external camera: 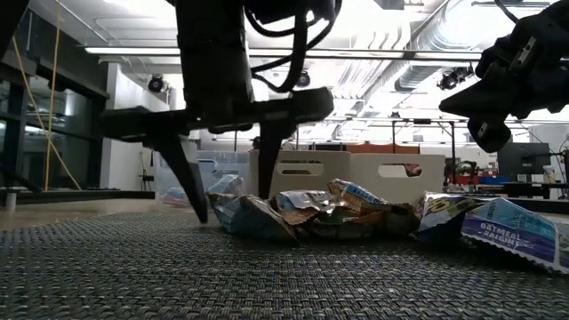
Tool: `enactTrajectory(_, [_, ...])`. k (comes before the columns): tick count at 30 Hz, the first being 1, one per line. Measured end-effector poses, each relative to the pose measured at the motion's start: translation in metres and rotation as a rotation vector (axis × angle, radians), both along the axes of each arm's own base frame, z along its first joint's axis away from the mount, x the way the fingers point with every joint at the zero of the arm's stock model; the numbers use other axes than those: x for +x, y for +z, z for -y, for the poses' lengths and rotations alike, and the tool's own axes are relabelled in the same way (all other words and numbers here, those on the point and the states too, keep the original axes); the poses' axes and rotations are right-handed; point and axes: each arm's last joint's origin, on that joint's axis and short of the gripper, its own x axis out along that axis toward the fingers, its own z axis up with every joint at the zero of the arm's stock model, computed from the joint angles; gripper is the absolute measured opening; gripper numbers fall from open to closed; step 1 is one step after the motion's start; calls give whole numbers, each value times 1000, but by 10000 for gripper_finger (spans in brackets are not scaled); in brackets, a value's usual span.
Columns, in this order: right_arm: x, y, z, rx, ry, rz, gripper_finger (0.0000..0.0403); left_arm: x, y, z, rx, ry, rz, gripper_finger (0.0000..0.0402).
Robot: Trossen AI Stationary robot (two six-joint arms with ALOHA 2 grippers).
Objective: Pick and place Granola Bars by type
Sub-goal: Put the yellow granola bar into the white bin
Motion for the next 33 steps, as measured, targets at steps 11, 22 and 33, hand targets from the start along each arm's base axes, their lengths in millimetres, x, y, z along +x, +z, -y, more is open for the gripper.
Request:
enactTrajectory(11, [0,0,0,0,-1,0,0,4,-9,2,-18,-12,-7,222])
enactTrajectory(22, [0,0,0,0,-1,0,0,5,-10,3,-31,-35,-3,134])
enactTrajectory(33, [0,0,0,0,-1,0,0,4,-8,3,-29,-61,-7,105])
